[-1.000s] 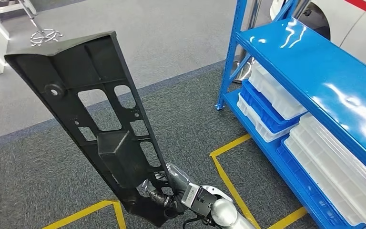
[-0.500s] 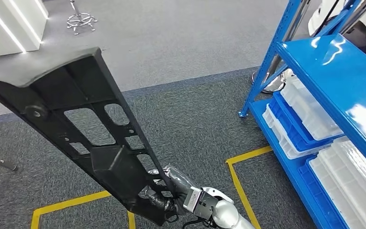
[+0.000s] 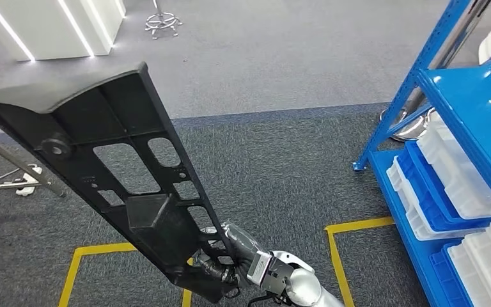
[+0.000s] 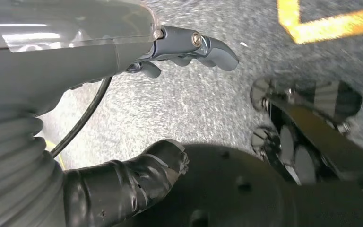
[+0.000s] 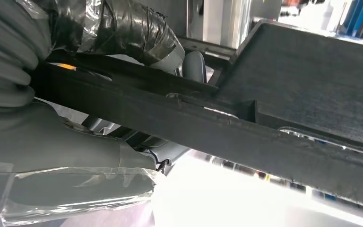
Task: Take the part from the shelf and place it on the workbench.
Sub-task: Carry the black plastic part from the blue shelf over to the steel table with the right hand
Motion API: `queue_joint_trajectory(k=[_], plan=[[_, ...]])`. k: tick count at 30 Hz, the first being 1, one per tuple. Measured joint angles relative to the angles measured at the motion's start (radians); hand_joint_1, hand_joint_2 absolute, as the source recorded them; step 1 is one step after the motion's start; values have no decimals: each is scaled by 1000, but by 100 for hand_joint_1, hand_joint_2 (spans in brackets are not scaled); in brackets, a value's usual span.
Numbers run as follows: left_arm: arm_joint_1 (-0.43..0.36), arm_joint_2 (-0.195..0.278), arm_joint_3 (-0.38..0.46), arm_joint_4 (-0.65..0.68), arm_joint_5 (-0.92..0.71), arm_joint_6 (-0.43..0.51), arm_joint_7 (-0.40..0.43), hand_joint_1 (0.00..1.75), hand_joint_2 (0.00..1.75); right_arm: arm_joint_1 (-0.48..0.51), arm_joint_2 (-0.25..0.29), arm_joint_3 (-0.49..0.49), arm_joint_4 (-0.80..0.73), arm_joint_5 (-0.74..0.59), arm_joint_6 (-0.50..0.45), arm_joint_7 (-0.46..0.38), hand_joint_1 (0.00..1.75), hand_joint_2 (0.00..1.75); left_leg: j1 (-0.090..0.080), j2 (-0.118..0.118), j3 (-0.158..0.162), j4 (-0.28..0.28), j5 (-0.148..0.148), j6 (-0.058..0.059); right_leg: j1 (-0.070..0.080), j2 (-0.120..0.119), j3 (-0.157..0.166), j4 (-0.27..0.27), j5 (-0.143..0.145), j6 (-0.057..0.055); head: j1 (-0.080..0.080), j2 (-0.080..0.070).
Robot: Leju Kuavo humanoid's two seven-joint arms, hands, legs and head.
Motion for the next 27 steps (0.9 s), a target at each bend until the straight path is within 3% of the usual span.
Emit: queue_joint_trajectory(k=[2, 4, 5, 6, 8, 10, 12, 14, 15, 16, 17, 19, 21, 23, 25, 27], plan=[[2, 0, 0, 0, 0, 0, 3, 0, 175, -1, 0, 0, 0, 0, 1, 0, 175, 175, -2, 14, 50, -86, 52, 7, 3, -23, 2, 0, -2, 0, 0, 0], [1, 0, -1, 0, 1, 0, 3, 0, 175, -4, 0, 0, 0, 0, 1, 0, 175, 175, -12, 55, 117, -213, 92, 20, 7, -43, 5, 0, -5, 5, 0, 0], [0, 1, -1, 0, 2, 0, 4, 0, 175, -5, 0, 0, 0, 0, 2, 0, 175, 175, -17, 70, 136, -250, 99, 26, 8, -52, 6, -1, -7, 9, 0, 0], [-1, 1, -1, 0, 2, 0, 4, 0, 175, -6, 0, 0, 0, 0, 2, 0, 175, 175, -22, 74, 140, -264, 96, 30, 10, -63, 8, -2, -8, 13, 0, 0], [1, 1, -1, 0, 3, 0, 4, 0, 175, -8, 0, 0, -1, 0, 2, -1, 175, 175, -21, 50, 141, -273, 101, 40, 11, -78, 13, -5, -11, 24, 1, 0], [2, 0, -2, 0, 4, 0, 4, 0, 175, -10, 0, 0, -1, 0, 2, -1, 175, 175, -16, 29, 149, -288, 109, 51, 9, -43, 8, 19, -32, 35, 2, 0], [1, -1, -3, 0, 5, 0, 5, 0, 175, -11, -2, 1, -2, -2, 2, -2, 175, 175, -13, 10, 154, -295, 115, 58, 5, 19, -38, 121, -90, 40, 2, 0], [1, -1, -4, 0, 6, 0, 6, 0, 175, -9, -7, 1, 0, -2, 1, -3, 175, 175, -14, -12, 152, -294, 116, 62, 4, 42, -101, 244, -138, 41, 2, 0], [1, -1, -4, 0, 6, 0, 6, 0, 175, -8, -10, 1, 1, -2, 1, -3, 175, 175, -14, -27, 151, -292, 115, 62, 4, 44, -115, 266, -135, 41, 2, 0], [1, -1, -5, 0, 6, 0, 6, 0, 175, -8, -12, 1, 1, -2, 1, -3, 175, 175, -13, -41, 151, -289, 114, 60, 3, 46, -110, 249, -111, 42, 2, 0], [1, -2, -6, 0, 6, 0, 6, 0, 175, -8, -13, 1, 1, -3, 2, -3, 175, 175, -12, -56, 151, -284, 112, 58, 0, 51, -89, 198, -73, 42, 2, 0], [0, -4, -7, 0, 6, 0, 5, 0, 175, -10, -15, 1, 2, -4, 3, -3, 175, 175, -11, -83, 146, -270, 106, 50, -6, 88, -35, 71, -13, 41, 2, 0], [0, -4, -8, 0, 7, 0, 5, 0, 175, -10, -17, 1, 2, -6, 5, -4, 175, 175, -10, -104, 137, -261, 104, 38, -8, 117, -12, 14, -1, 38, 2, 0], [3, -4, -8, 0, 7, 0, 5, 0, 175, -12, -18, 1, 3, -8, 8, -6, 175, 175, -6, -122, 130, -263, 107, 25, -5, 105, -9, 9, -1, 28, 2, 0], [5, -3, -8, 0, 8, 0, 5, 0, 175, -15, -18, 1, 3, -10, 11, -7, 175, 175, -6, -96, 119, -241, 93, 16, -7, 83, 0, -1, 3, 14, 1, 0], [3, -3, -8, 0, 23, 11, 5, 0, 175, -16, -17, 1, 3, -12, 11, -8, 175, 175, -7, -37, 75, -151, 45, 9, -5, 56, 6, -8, 4, 4, 0, 0]])
